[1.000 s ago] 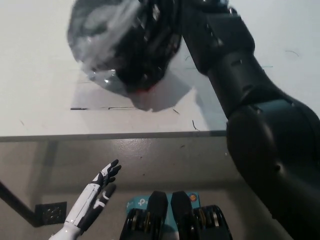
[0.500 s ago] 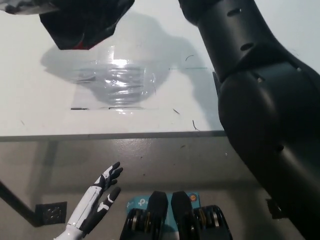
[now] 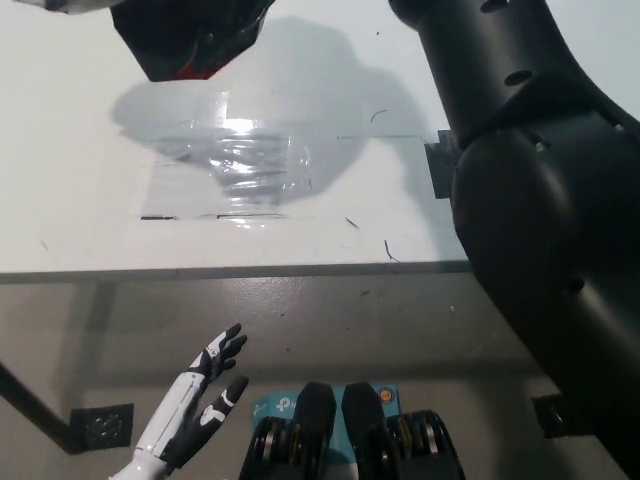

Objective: Use the right hand to pick up a small rectangular container and put it into a plastic bag and lift the bag

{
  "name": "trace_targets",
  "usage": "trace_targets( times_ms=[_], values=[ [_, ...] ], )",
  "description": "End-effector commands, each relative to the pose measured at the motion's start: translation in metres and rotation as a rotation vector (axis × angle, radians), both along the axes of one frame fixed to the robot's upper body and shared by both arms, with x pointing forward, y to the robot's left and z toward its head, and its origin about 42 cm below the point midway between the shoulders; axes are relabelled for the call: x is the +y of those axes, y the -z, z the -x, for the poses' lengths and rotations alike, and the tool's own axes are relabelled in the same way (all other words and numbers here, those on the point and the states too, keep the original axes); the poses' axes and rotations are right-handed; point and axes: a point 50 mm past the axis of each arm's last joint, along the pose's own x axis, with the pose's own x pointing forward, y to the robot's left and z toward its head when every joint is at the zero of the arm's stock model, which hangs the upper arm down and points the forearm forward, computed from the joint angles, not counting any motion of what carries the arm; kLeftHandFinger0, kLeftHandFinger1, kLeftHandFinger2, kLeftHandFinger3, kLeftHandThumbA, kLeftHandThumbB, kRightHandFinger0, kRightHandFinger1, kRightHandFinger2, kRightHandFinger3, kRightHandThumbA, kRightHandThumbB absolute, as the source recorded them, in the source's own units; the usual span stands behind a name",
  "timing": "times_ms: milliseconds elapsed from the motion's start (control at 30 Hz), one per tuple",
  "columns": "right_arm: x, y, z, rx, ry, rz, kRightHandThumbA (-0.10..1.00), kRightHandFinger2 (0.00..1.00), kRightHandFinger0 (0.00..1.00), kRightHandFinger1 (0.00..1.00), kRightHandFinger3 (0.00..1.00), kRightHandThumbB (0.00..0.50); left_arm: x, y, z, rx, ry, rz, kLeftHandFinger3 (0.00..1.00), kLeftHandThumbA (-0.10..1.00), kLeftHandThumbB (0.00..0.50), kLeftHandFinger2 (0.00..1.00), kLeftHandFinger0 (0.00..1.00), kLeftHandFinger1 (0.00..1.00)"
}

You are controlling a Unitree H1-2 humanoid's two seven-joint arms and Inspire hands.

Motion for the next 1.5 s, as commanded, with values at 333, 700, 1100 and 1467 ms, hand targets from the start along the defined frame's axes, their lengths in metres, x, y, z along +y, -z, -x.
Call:
trace_targets(
  times_ms=[333,700,1100,1467],
  values=[
    [-0.035,0.028,-0.008,0.021,0.048,-0.070,0.29,0.67,0.00,0.25,0.61,0.174,0.003,-0.009,-0.001,-0.060,-0.012,0.005,1.00,0.88,0.500,1.00,1.00,1.00],
    [-0.085,0.111,-0.022,0.106,0.094,-0.048,0.40,0.65,0.00,0.24,0.62,0.160,0.006,-0.005,0.003,-0.042,-0.023,0.009,1.00,0.85,0.500,1.00,1.00,1.00],
    [-0.126,0.259,-0.017,0.328,0.139,0.004,0.40,0.70,0.00,0.34,0.55,0.161,0.010,-0.009,-0.001,-0.057,-0.031,-0.005,1.00,0.85,0.500,1.00,1.00,1.00],
    [-0.150,0.347,0.002,0.306,-0.034,0.785,0.75,1.00,1.00,1.00,1.00,0.326,0.015,-0.007,0.001,-0.050,-0.037,-0.002,1.00,0.85,0.500,1.00,1.00,1.00]
  ],
)
